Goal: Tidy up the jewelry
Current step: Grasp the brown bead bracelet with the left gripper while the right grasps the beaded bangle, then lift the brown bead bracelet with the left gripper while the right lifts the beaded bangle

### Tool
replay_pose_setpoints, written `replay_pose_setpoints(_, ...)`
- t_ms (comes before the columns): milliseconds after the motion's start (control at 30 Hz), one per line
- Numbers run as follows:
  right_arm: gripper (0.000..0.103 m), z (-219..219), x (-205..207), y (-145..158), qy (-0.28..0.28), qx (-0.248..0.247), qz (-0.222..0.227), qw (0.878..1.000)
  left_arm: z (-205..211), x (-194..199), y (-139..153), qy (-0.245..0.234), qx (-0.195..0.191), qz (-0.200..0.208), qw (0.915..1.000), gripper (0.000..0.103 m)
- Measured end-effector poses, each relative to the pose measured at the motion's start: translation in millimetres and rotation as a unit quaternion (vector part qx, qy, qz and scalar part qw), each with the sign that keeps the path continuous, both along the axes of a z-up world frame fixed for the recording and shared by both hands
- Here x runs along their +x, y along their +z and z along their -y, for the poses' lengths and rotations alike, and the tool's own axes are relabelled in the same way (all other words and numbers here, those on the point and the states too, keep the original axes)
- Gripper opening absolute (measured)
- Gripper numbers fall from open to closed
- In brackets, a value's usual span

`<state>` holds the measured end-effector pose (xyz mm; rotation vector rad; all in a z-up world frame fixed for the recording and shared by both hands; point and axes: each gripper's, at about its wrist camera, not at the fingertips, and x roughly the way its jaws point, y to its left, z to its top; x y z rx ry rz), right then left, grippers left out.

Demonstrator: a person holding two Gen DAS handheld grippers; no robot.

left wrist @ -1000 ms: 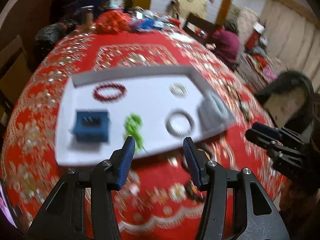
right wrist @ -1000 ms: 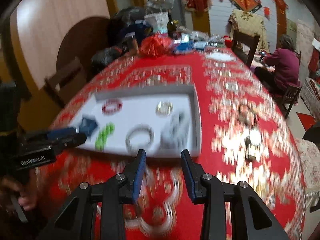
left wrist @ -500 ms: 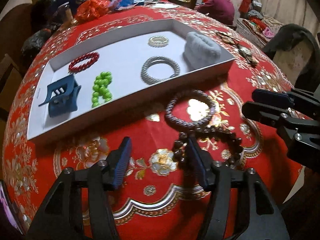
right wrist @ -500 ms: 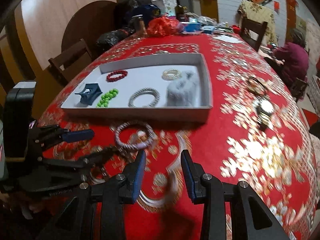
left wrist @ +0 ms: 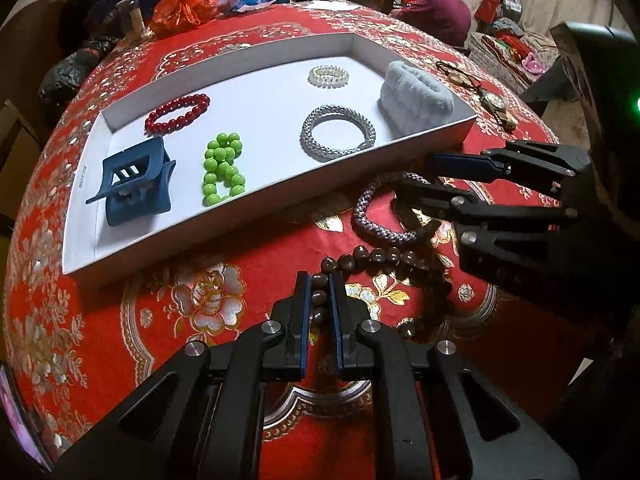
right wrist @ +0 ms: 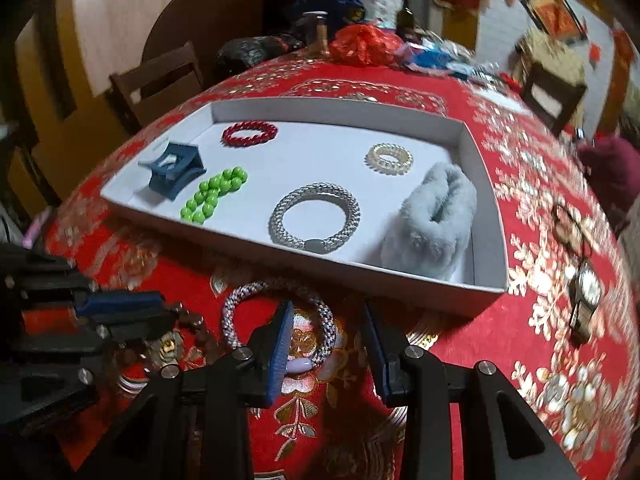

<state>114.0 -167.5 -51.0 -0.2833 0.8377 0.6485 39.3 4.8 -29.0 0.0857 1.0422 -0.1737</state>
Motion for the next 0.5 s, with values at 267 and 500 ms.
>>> replay_pose_setpoints(267,0.007,10.9,-10.8,0.4,-0.030,-0.012,0.008,0.999,3.6,-1.0,0.2,-0.004,0.012,0.006,0.9999,0.008)
replay_pose_setpoints(500,0.006,52.9,-22.4,19.4,-0.090,0.041,-0.020,0.995,2.2,-2.9,13.5,0.002,-0.013,0.017,0.9998,0.007)
